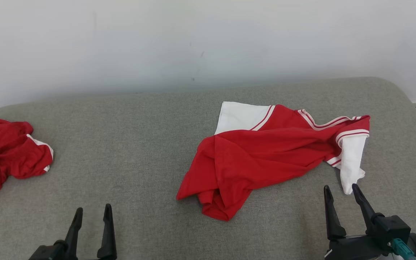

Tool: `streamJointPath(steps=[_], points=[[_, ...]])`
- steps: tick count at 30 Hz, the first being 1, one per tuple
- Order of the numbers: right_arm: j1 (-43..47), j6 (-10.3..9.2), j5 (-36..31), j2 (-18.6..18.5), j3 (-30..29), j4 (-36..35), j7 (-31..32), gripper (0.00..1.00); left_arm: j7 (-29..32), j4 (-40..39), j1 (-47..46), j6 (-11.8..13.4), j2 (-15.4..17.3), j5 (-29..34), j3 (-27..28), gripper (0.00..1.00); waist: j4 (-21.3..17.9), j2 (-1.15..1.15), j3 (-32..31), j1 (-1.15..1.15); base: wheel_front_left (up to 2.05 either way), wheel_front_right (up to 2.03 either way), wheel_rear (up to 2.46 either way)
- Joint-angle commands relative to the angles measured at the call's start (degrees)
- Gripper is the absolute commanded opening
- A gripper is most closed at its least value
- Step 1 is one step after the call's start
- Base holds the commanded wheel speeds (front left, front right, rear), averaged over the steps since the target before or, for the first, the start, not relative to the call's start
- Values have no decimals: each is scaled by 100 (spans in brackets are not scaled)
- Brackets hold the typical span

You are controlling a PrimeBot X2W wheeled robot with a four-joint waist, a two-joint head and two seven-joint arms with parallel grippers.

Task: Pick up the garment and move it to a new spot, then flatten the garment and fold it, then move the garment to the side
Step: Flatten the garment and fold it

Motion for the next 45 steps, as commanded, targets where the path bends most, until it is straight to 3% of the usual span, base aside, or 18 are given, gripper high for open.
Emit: streamJointPath(steps=[1,9,18,33,34,35,38,45], points=[[54,5,66,11,21,-29,10,100,-7,39,-14,-9,3,-32,-30,100,-1,0,10,1,0,0,0],[-60,5,197,10,191,-54,27,100,-6,558,-569,-210,3,-145,-527,100,-142,0,254,1,0,0,0],[-254,5,392,9,489,16,-19,100,-7,1818,-1677,-360,7,-334,-1242,100,-647,0,677,1,0,0,0],[-483,5,557,10,660,204,-151,100,424,3330,-2768,-389,163,-749,-1733,100,-1238,0,1060,1,0,0,0],[-492,5,566,10,674,219,-157,100,435,3388,-2814,-390,203,-729,-1759,55,-1267,0,1070,1,0,0,0],[-500,5,577,10,676,228,-163,100,439,3436,-2850,-390,214,-737,-1776,0,-1286,0,1075,1,0,0,0],[-525,5,602,9,690,259,-177,100,441,3584,-2936,-383,267,-747,-1807,0,-1339,0,1083,1,0,0,0],[-520,5,628,9,758,314,-204,100,276,3799,-3186,-112,449,-692,-1699,0,-1449,0,1064,1,0,0,0]])
